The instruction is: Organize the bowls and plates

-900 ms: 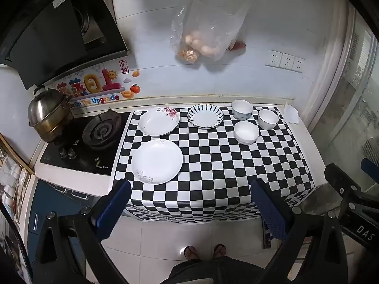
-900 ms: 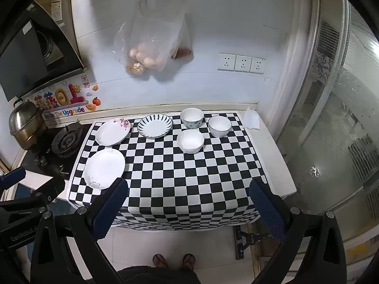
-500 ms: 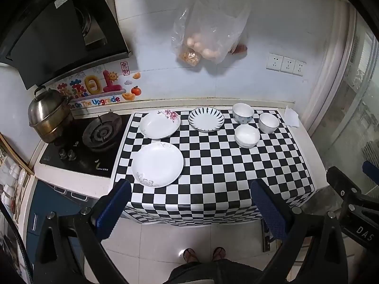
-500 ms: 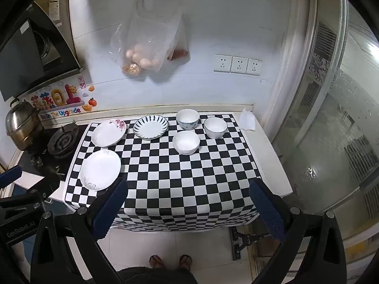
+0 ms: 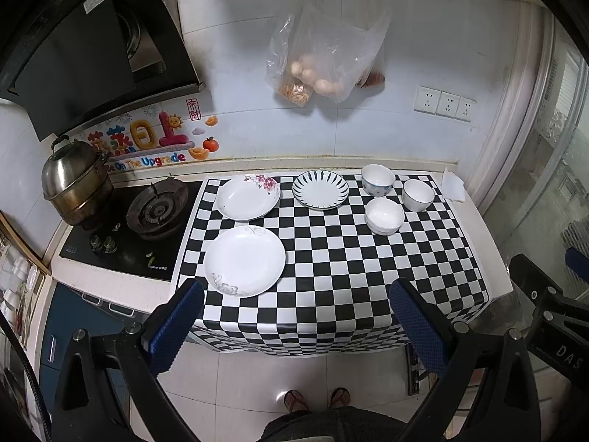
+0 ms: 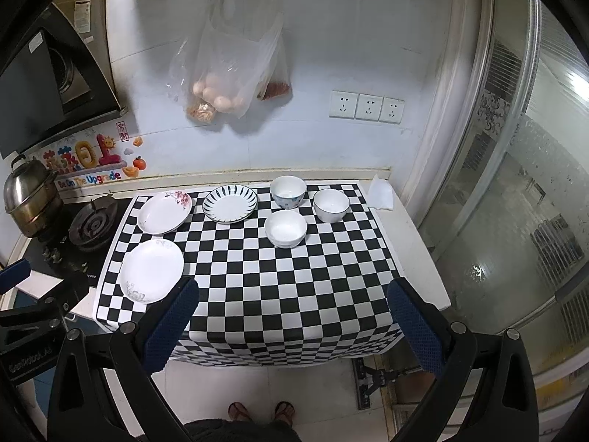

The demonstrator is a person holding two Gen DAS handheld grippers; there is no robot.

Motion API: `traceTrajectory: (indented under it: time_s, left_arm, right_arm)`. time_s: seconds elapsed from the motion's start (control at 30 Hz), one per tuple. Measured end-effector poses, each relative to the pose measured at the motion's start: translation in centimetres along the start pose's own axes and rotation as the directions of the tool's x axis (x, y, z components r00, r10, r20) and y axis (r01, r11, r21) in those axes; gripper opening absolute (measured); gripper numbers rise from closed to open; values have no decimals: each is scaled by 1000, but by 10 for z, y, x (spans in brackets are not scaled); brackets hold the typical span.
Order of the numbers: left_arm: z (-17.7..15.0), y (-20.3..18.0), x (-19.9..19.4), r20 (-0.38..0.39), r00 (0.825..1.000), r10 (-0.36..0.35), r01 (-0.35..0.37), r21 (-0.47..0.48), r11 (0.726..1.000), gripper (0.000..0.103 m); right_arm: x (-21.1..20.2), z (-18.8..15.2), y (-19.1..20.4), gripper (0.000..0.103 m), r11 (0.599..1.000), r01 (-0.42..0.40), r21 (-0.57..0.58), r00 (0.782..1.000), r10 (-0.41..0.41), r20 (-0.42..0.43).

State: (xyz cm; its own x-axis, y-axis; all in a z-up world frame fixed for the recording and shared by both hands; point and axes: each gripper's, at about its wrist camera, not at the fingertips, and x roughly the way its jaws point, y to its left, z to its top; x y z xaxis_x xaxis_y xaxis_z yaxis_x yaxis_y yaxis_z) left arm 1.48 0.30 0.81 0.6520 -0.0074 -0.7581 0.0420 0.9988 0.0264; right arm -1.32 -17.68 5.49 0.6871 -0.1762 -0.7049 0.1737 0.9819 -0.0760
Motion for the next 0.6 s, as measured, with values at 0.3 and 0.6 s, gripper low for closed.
traceTrajectory:
  time_s: [0.3, 0.6]
  left_arm:
    - [2, 1, 5, 5, 1000, 6, -6, -2, 1000, 103]
    - [1, 6, 8, 10, 1000, 6, -6, -4, 1000, 103]
  right_arm:
    - [3, 2, 0, 103, 1000, -2, 6, 1000, 2, 1]
    - [7, 6, 0, 103, 1000, 3, 13, 1000, -3, 7]
